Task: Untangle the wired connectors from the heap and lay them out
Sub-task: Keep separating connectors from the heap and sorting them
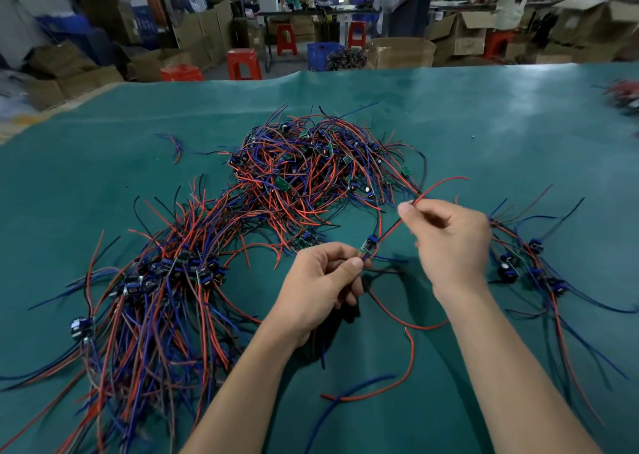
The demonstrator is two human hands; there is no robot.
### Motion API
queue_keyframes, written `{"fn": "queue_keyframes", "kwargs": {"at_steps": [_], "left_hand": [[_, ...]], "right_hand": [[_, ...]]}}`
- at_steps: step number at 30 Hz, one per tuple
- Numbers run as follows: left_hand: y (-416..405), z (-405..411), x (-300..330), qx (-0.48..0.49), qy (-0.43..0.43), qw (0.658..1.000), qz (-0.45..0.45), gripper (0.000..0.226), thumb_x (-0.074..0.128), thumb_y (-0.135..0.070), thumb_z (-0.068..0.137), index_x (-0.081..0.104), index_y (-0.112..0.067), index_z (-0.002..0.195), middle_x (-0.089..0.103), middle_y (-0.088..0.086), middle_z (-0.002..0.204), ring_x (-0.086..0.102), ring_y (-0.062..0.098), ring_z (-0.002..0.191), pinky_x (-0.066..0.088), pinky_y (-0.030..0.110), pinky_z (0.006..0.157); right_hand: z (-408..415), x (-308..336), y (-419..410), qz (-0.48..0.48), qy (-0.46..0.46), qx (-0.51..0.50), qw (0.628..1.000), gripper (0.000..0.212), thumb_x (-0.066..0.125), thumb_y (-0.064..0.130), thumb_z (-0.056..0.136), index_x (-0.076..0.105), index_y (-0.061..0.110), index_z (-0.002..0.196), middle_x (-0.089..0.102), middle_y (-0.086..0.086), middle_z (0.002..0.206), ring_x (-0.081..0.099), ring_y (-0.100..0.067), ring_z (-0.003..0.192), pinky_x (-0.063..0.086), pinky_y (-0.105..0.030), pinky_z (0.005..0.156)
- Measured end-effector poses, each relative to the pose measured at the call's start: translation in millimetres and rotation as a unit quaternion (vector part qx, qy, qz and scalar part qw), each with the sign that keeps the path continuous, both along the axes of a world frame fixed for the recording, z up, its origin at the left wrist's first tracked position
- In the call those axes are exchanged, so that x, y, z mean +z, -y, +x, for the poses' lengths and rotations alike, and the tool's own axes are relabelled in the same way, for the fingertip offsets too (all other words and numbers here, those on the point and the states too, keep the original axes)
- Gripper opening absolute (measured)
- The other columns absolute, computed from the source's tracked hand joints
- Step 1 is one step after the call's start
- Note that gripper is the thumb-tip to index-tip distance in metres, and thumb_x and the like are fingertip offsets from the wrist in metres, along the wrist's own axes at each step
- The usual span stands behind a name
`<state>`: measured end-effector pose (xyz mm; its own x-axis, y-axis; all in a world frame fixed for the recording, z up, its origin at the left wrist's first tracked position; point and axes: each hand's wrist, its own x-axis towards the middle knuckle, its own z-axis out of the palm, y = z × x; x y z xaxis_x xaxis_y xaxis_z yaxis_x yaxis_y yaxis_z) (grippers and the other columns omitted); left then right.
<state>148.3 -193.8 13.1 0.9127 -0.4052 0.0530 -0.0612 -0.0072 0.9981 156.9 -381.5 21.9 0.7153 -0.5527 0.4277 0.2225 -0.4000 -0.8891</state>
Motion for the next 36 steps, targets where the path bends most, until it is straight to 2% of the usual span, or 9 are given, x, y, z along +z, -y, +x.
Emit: {"fn": "queue_keyframes", "kwargs": {"at_steps": [5,10,12,14,17,26,29,32,36], "left_hand": [[2,-1,0,-0.008,0.003,1.0,0.011,0.02,0.055,-0.009,0.101,0.069,-0.015,0.087,0.063,-0.001,0.06,0.054,0.009,0.047,0.034,0.015,0.043],[4,1,-1,0.08,0.007,0.997,-0.015,0.013,0.048,-0.006,0.103,0.057,-0.006,0.094,0.066,0.001,0.062,0.055,0.011,0.049,0.038,0.019,0.043],[6,1,0,0.101,0.006,0.994,-0.037,0.01,0.044,-0.006,0.105,0.05,-0.005,0.097,0.067,0.003,0.063,0.054,0.013,0.05,0.038,0.02,0.043],[7,0,0,0.103,0.007,0.993,-0.052,0.008,0.044,-0.006,0.105,0.048,-0.005,0.099,0.067,0.004,0.063,0.053,0.013,0.048,0.037,0.019,0.042],[5,-1,1,0.091,0.012,0.995,-0.049,0.009,0.047,-0.004,0.103,0.054,-0.001,0.098,0.066,0.006,0.061,0.052,0.01,0.043,0.038,0.017,0.041],[5,-5,3,0.017,0.001,1.0,-0.012,0.017,0.053,-0.008,0.101,0.059,-0.01,0.085,0.067,0.007,0.063,0.055,0.016,0.048,0.04,0.021,0.045],[4,-7,5,-0.006,0.0,1.0,0.011,0.016,0.054,-0.008,0.1,0.06,-0.011,0.085,0.068,0.004,0.064,0.056,0.014,0.049,0.039,0.019,0.045],[7,-9,5,-0.021,0.009,0.999,0.034,0.017,0.055,-0.007,0.099,0.061,-0.013,0.084,0.07,0.003,0.067,0.056,0.012,0.05,0.039,0.018,0.045],[7,-8,3,-0.003,0.012,0.999,0.044,0.019,0.053,-0.002,0.097,0.064,-0.012,0.085,0.072,0.004,0.074,0.057,0.012,0.055,0.042,0.018,0.047]], "right_hand": [[0,1,30,0.021,0.076,-0.143,0.987,0.022,0.071,0.041,0.084,0.074,0.019,0.079,0.064,0.013,0.066,0.056,-0.009,0.062,0.052,-0.041,0.069],[-3,4,36,0.147,0.075,-0.245,0.955,0.016,0.06,0.043,0.084,0.065,0.028,0.079,0.073,-0.004,0.079,0.069,-0.034,0.074,0.056,-0.056,0.076],[-4,4,18,0.16,0.005,-0.136,0.978,0.024,0.062,0.044,0.08,0.067,0.023,0.07,0.07,-0.001,0.066,0.064,-0.026,0.063,0.054,-0.052,0.067],[-8,3,-14,0.076,-0.092,0.052,0.992,0.034,0.064,0.052,0.078,0.072,0.019,0.072,0.07,0.0,0.063,0.059,-0.013,0.057,0.047,-0.037,0.06],[-16,1,-50,0.018,-0.12,0.236,0.964,0.038,0.069,0.053,0.08,0.073,0.015,0.082,0.072,0.0,0.069,0.059,-0.008,0.061,0.049,-0.031,0.059],[-13,1,-24,0.014,-0.045,0.135,0.99,0.015,0.078,0.022,0.088,0.073,0.016,0.076,0.057,0.014,0.058,0.044,-0.002,0.054,0.038,-0.023,0.058],[-10,8,-8,0.126,-0.01,0.071,0.989,0.014,0.076,0.013,0.09,0.073,0.011,0.076,0.061,0.008,0.06,0.049,-0.007,0.054,0.039,-0.028,0.053],[-14,19,6,0.304,0.032,0.044,0.951,0.008,0.073,0.007,0.091,0.074,0.009,0.083,0.07,-0.001,0.07,0.052,-0.008,0.052,0.039,-0.021,0.046],[-22,39,14,0.394,0.102,0.021,0.913,0.01,0.067,0.011,0.096,0.069,0.013,0.087,0.07,-0.001,0.066,0.051,-0.007,0.049,0.035,-0.018,0.047]]}}
